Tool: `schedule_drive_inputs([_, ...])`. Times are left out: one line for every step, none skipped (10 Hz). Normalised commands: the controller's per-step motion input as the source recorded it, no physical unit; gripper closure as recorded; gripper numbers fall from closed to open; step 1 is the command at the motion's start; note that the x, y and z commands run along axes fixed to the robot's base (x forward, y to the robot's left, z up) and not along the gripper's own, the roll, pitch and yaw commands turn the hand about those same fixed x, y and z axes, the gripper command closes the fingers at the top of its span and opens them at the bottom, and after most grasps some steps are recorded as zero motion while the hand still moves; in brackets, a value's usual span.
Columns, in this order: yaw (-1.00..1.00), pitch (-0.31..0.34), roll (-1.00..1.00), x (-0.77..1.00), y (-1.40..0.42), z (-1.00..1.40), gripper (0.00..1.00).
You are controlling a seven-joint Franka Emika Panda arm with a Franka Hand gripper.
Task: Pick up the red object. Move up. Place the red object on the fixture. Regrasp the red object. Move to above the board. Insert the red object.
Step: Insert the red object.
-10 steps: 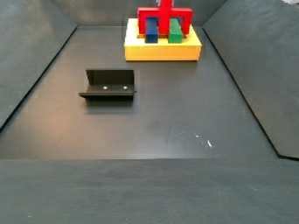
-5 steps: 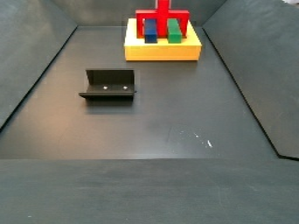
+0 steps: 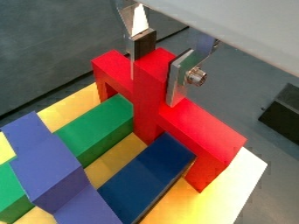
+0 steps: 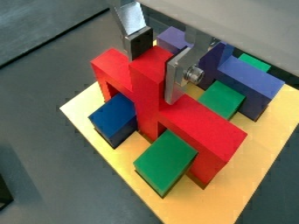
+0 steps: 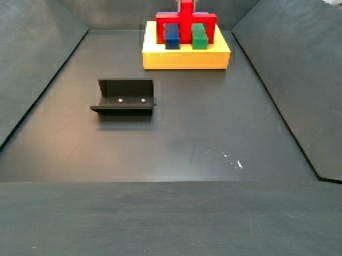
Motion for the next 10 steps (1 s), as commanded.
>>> schedule_drive_inputs([-0.12, 0.081, 0.11, 0.01, 0.08, -0.09, 1.00])
schedule_drive_inputs([0.00, 0.000, 0.08, -0.15, 0.07, -0.01, 1.00])
schedule_drive_inputs([0.04, -0.004, 0.10, -0.28, 0.00, -0.04, 1.00])
schedule_drive_inputs([0.00, -0.004, 0.02, 0.00, 0.00, -0.35, 1.00])
schedule_drive_inputs([0.00, 0.000, 0.00, 0.03, 0.00, -0.53, 1.00])
schedule_drive_inputs([0.00, 0.000, 0.00, 0.05, 0.00, -0.62, 1.00])
schedule_drive_inputs([0.00, -0.016, 0.00, 0.00, 0.00, -0.63, 1.00])
schedule_drive_inputs([0.00, -0.010, 0.00, 0.00, 0.00, -0.49, 1.00])
schedule_drive_inputs([0.00, 0.000, 0.01, 0.00, 0.00, 0.00, 1.00])
schedule_drive_inputs([0.00, 0.000, 0.00, 0.00, 0.00, 0.00, 1.00])
